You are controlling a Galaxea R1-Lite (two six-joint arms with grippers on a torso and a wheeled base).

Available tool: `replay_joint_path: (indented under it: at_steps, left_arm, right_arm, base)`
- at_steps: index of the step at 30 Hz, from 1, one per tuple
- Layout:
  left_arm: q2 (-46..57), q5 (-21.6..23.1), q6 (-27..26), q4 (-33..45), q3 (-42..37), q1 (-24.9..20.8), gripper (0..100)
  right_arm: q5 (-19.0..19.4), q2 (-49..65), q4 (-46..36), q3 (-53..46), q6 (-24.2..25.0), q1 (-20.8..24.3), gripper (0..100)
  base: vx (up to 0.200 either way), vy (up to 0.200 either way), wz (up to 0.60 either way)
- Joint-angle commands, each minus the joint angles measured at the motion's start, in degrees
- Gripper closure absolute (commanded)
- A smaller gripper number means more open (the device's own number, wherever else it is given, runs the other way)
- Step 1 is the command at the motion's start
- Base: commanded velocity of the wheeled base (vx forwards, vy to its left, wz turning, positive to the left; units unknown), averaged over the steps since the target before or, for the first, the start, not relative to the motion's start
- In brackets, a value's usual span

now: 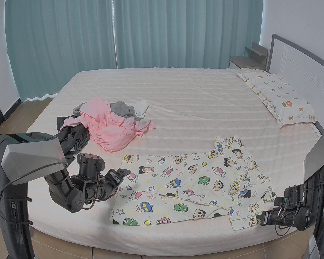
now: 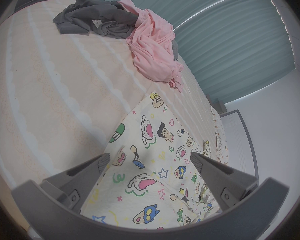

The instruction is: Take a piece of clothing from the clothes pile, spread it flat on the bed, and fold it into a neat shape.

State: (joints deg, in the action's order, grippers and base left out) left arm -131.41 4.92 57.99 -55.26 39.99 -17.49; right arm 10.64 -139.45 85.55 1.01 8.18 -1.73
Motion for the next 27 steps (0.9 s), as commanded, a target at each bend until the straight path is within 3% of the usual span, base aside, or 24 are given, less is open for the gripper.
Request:
replay_joint_path:
  at_steps: [1, 8, 17, 27]
  left_arm:
    - [0.11, 0.0, 0.02, -0.02, -0.08, 0.0, 0]
    - [0.02, 0.0, -0.16, -0.02, -0.08, 0.0, 0]
    - [0.02, 0.17, -0.42, -1.17, -1.05, -0.17, 0]
    - [-0.16, 0.7, -2.09, -7.49, -4.3, -0.17, 0]
  right_arm:
    - [0.17, 0.05, -0.3, -1.01, 0.26, -0.2, 100]
    - [0.87, 6.03, -4.52, -1.01, 2.45, -0.47, 100]
    - [11.07, 30.99, -25.17, -1.01, 2.54, -1.87, 100]
    - [11.42, 42.24, -27.37, -1.01, 3.86, -1.96, 100]
  base:
    - [0.0, 0.0, 0.0]
    - [0.0, 0.0, 0.0]
    - [0.0, 0.0, 0.0]
    - [0.0, 0.0, 0.0]
